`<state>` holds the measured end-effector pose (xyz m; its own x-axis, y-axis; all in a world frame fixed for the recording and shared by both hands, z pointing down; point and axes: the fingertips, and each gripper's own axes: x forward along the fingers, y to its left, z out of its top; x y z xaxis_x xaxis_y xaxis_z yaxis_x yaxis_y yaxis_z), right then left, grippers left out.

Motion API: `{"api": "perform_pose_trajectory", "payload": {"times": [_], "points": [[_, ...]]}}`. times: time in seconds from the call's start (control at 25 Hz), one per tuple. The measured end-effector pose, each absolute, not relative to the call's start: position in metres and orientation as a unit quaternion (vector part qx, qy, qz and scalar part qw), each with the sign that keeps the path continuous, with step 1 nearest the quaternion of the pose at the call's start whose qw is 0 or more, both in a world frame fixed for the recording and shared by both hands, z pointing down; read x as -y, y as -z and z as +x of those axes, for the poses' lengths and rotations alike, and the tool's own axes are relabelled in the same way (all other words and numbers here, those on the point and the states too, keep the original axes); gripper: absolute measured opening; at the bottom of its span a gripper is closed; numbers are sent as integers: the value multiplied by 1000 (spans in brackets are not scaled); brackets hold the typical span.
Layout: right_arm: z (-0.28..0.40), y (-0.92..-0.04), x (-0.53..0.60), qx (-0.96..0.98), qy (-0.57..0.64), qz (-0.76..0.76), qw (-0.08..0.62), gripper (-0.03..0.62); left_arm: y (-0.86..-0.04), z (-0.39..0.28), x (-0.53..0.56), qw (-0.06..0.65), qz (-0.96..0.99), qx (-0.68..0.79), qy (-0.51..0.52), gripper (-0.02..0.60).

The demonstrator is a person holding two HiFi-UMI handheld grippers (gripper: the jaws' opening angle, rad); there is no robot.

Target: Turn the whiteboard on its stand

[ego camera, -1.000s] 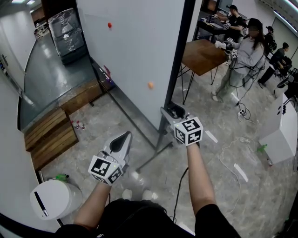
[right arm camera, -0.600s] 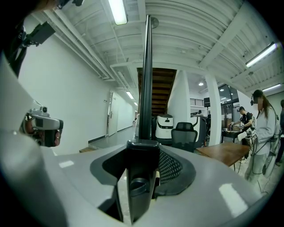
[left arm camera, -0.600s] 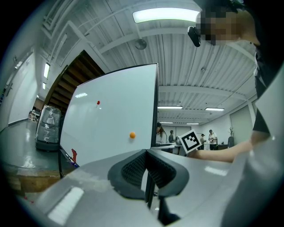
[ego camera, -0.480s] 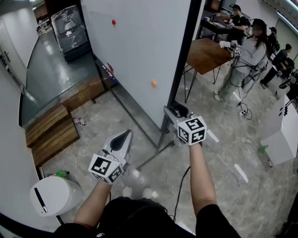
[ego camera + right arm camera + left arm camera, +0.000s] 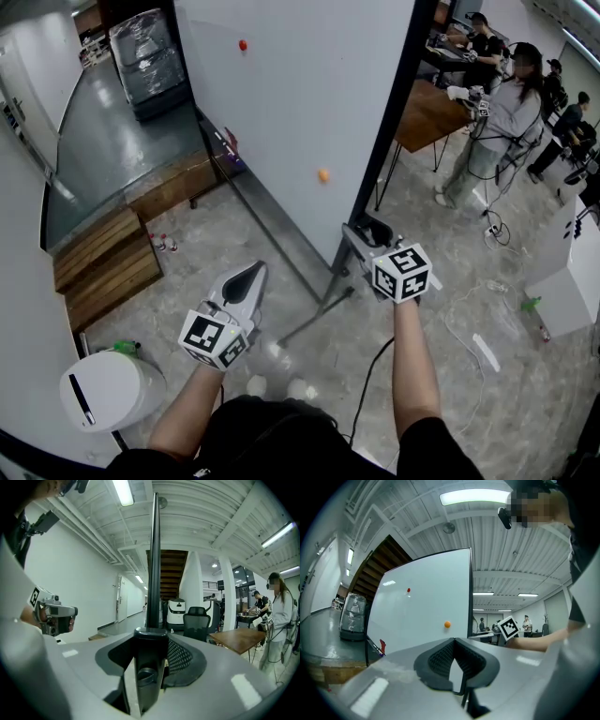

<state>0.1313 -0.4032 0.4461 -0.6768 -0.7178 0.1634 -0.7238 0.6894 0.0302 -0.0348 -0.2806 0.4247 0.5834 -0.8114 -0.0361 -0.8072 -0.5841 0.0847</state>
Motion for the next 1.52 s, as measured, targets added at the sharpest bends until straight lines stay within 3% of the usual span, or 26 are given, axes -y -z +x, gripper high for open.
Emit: {"api": "perform_pose_trajectory", "payload": {"times": [0.88,1.52], "points": [[156,-435,325,913,-24,397,85,198,-405,-43,280,24,901,431,42,3],[149,-430,332,909,-26,408,78,199,-390,-75,289,18,903,426,50,2]]}}
